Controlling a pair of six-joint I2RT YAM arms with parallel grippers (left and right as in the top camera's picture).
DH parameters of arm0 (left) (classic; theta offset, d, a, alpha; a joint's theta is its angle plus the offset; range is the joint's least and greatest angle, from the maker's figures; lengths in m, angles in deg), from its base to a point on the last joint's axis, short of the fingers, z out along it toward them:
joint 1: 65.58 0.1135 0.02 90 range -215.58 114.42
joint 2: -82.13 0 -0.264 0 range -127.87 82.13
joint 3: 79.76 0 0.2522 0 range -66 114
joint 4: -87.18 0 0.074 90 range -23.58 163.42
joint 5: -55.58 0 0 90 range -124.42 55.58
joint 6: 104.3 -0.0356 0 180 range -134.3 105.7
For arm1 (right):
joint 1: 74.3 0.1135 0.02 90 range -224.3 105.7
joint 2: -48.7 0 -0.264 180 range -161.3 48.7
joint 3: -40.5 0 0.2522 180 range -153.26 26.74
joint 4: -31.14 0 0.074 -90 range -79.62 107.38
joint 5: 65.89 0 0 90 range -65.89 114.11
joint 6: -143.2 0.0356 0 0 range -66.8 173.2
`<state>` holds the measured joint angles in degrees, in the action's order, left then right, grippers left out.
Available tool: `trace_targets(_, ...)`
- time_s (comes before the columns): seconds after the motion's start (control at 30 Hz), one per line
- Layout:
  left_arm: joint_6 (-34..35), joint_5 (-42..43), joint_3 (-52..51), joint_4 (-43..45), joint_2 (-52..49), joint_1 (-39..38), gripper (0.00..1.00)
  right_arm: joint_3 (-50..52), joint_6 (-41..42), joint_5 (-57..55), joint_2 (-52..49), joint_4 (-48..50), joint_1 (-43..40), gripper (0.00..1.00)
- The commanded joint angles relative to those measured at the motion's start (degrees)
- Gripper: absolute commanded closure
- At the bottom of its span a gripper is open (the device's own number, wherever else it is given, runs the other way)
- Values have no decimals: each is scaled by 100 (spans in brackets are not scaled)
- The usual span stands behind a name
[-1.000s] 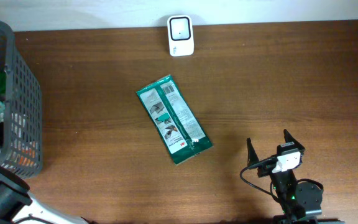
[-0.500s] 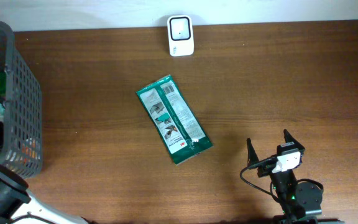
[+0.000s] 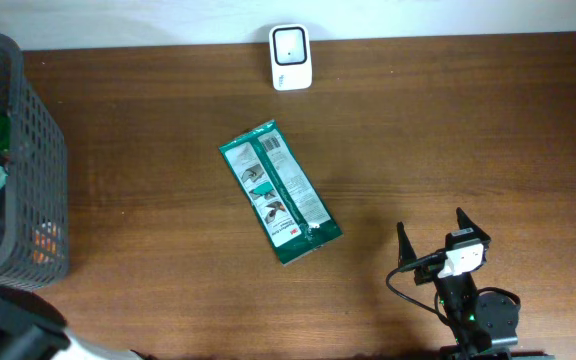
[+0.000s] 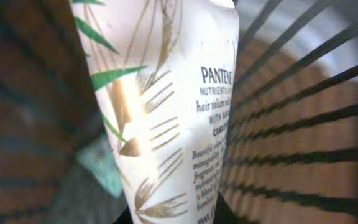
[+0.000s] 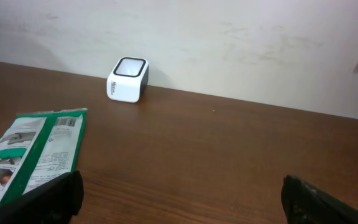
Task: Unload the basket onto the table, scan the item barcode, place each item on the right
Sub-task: 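Place the white tube on the table beside the green packet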
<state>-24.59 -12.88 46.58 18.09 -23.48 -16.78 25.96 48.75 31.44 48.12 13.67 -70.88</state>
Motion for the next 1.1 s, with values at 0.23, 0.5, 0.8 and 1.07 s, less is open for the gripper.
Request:
trace_targets(0.23, 452, 308, 824, -726, 2013, -2465, 100, 46, 46, -13, 39, 2, 28, 2)
trace_targets(0.5, 2090, -356, -1005, -1252, 1582, -4463, 100, 46, 46, -13, 39, 2, 28, 2)
trace_targets(0.8, 4162, -356, -4487, 1932, 1495, -5405, 100, 46, 46, -13, 39, 2, 28, 2)
trace_targets(1.07, 4846, -763, -5357, 3421, 601, -6345, 100, 46, 46, -15, 39, 2, 28, 2)
